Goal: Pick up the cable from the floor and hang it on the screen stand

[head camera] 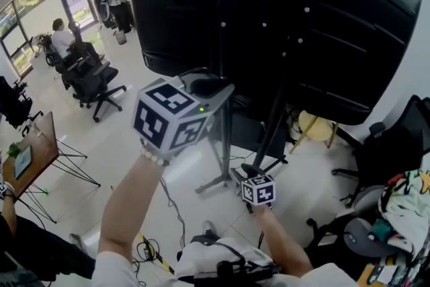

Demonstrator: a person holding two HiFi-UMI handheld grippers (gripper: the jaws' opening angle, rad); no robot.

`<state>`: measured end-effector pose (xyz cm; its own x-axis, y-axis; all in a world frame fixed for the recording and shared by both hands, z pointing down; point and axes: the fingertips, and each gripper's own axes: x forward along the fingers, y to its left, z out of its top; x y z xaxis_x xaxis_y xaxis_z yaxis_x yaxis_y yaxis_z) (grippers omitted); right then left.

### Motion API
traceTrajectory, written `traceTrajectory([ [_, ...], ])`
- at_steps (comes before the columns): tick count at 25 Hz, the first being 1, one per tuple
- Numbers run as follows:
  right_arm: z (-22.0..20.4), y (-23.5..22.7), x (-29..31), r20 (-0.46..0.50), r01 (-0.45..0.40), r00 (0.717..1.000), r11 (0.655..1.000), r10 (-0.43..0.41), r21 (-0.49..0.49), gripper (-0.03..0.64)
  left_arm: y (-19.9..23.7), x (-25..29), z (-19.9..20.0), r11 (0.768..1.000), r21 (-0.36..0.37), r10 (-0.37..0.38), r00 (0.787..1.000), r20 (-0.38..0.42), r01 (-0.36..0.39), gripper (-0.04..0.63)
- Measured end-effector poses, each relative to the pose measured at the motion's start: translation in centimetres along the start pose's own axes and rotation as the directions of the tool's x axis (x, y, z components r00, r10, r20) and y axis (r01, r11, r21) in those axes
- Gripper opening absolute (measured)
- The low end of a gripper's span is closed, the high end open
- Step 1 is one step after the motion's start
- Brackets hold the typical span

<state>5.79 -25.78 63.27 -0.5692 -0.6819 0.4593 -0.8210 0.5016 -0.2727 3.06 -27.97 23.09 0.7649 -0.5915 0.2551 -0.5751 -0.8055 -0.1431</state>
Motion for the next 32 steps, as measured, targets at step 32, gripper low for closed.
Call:
traceTrajectory([
  [32, -1.4, -1.5, 3.9, -0.02, 0.086, 0.996, 0.993, -0.088, -0.086, 0.029, -1.9, -4.8, 7.7, 0.996, 0.079, -0.047, 0.993, 0.112, 0.039, 0.017],
])
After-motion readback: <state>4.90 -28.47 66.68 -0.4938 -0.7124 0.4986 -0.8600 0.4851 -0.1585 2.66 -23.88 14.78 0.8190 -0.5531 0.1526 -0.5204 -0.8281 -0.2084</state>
